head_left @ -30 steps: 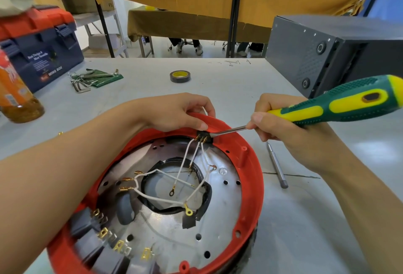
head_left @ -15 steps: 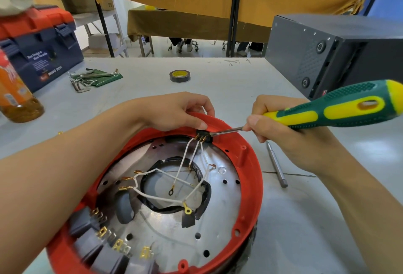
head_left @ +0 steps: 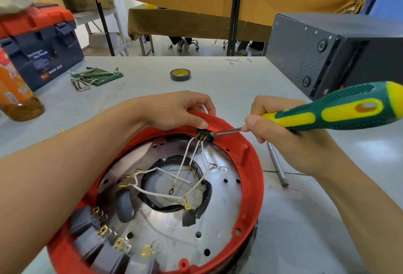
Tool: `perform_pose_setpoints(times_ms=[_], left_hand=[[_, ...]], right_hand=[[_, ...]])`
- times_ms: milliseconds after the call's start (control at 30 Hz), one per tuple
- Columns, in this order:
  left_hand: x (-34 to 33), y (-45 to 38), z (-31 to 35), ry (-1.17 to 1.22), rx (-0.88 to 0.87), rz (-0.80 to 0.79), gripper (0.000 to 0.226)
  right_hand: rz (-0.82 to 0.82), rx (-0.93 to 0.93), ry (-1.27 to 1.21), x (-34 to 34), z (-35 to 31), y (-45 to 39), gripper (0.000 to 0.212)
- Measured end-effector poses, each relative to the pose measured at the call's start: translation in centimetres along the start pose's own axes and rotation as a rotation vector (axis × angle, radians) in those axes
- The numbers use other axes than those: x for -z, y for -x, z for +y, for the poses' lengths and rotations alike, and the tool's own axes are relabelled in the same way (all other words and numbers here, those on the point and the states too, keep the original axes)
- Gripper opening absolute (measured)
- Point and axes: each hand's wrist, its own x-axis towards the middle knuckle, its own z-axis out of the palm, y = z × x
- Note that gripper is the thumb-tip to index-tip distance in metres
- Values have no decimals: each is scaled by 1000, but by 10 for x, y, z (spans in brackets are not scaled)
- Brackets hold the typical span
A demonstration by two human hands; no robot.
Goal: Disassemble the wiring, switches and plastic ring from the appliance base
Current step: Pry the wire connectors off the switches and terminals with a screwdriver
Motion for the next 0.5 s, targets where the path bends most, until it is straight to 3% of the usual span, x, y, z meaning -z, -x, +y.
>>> perform_pose_setpoints(times_ms=[233, 500], left_hand=[[0, 1, 2, 3, -2, 14, 17], [0, 1, 4, -10, -1, 6, 16]], right_hand=[[116, -27, -30, -10, -2, 2, 36], [-63, 59, 24, -1, 8, 4, 35]])
